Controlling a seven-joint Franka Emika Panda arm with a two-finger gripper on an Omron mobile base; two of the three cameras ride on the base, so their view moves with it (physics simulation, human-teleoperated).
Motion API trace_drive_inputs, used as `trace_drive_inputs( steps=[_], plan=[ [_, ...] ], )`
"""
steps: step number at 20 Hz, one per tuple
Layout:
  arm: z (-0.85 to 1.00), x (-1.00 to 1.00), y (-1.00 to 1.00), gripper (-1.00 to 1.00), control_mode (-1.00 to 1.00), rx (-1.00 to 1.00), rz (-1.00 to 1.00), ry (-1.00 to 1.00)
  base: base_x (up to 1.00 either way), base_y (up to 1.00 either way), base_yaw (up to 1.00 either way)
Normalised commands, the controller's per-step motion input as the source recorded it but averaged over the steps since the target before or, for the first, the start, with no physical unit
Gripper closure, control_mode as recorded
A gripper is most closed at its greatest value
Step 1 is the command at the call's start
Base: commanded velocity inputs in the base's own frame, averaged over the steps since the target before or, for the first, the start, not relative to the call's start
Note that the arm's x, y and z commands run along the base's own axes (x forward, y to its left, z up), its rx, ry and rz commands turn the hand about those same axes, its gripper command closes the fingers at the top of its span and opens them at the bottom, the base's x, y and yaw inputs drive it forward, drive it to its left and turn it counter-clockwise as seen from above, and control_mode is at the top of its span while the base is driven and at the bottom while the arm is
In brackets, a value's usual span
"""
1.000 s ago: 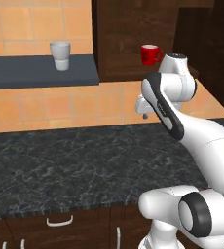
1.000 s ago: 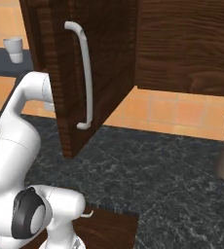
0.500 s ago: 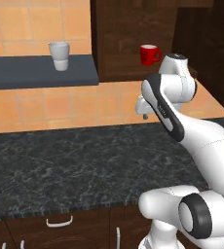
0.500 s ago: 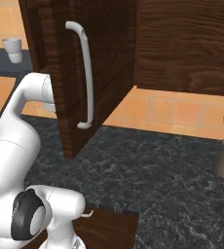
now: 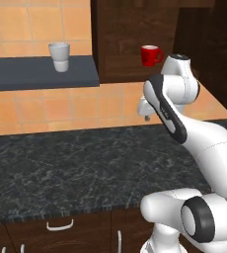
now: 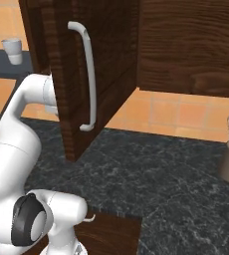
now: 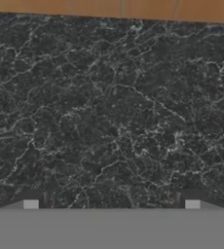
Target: Gather all objects into one cabinet and sort the glasses and bowls to opposite sides.
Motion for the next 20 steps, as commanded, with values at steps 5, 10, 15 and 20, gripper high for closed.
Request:
trace_drive_inputs(
  steps=[5,10,15,20],
  plan=[
    [0.47,0.00,0.00,-1.00,-1.00,0.00,0.00,0.00,0.00,0.00,0.00],
    [0.52,0.01,0.00,-1.00,-1.00,-0.05,0.00,-0.01,0.00,0.00,0.00],
    [0.47,0.05,0.00,-1.00,-1.00,-0.07,0.02,-0.09,0.00,0.00,0.00],
    [0.37,0.02,-0.04,-1.00,-1.00,-0.04,0.04,-0.18,0.00,0.00,0.00]
  ],
)
